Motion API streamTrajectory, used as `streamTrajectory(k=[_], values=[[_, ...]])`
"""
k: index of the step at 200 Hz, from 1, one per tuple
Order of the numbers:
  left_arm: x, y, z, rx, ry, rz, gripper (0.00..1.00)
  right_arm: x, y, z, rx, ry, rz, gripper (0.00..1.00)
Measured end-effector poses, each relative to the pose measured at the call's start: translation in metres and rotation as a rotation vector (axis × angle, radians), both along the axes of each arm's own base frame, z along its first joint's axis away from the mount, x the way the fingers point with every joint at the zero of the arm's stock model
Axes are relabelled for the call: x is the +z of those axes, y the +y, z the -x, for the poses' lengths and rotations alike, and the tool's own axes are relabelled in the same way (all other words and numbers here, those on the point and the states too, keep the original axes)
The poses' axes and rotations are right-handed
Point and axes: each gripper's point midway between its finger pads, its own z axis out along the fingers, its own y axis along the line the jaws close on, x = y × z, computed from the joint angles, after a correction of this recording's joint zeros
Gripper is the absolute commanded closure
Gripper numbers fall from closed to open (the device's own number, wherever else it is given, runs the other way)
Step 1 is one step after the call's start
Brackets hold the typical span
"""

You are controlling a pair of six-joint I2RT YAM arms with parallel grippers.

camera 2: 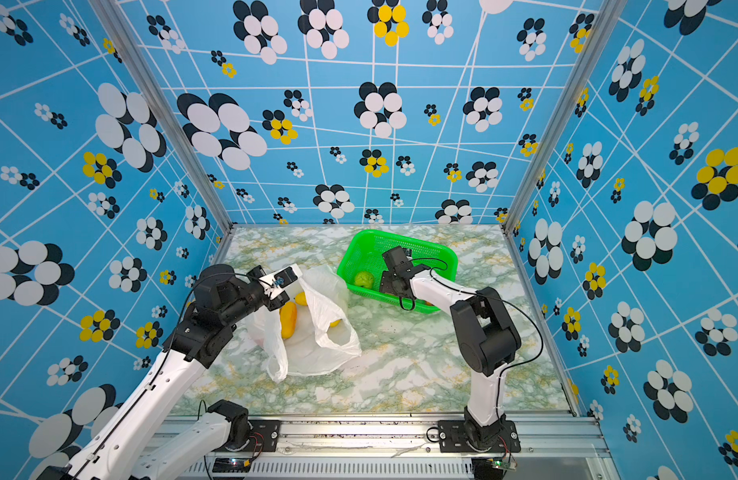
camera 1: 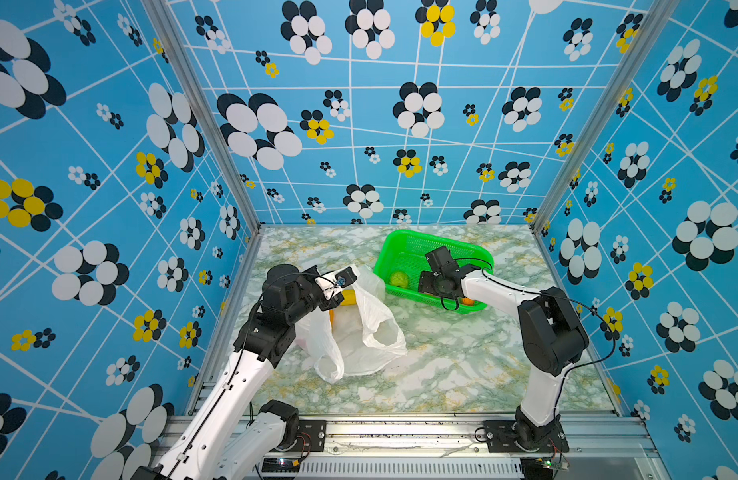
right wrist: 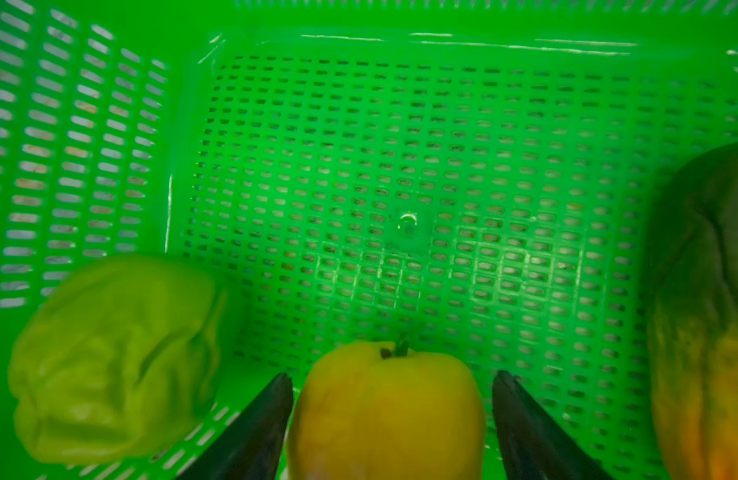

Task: Untie the knot of the plastic bag and take out the fruit
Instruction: 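Lower the fruit into the basket and open the right gripper, then move the open right gripper back into the bag above the fruit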

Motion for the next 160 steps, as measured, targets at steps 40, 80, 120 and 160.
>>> streamTrajectory(k=[40, 80, 120, 160], values=[[0.000, -0.001, 0.000, -0.003, -0.001, -0.002, 1.00, 0.013, -0.001, 0.001, 0.000, -0.030, -0.015, 0.04], [0.000, 0.000, 0.000, 0.000, -0.006, -0.009, 1.00, 0.049, -0.006, 0.007, 0.002, -0.111, -0.044, 0.18], [0.000, 0.000, 0.000, 0.003, -0.006, -0.010, 1.00, 0.122, -0.005, 0.039, 0.054, -0.325, -0.069, 0.22], [0.000, 0.001, -0.001, 0.004, -0.006, -0.010, 1.00, 0.207, 0.059, 0.117, 0.333, -0.670, -0.116, 0.22]])
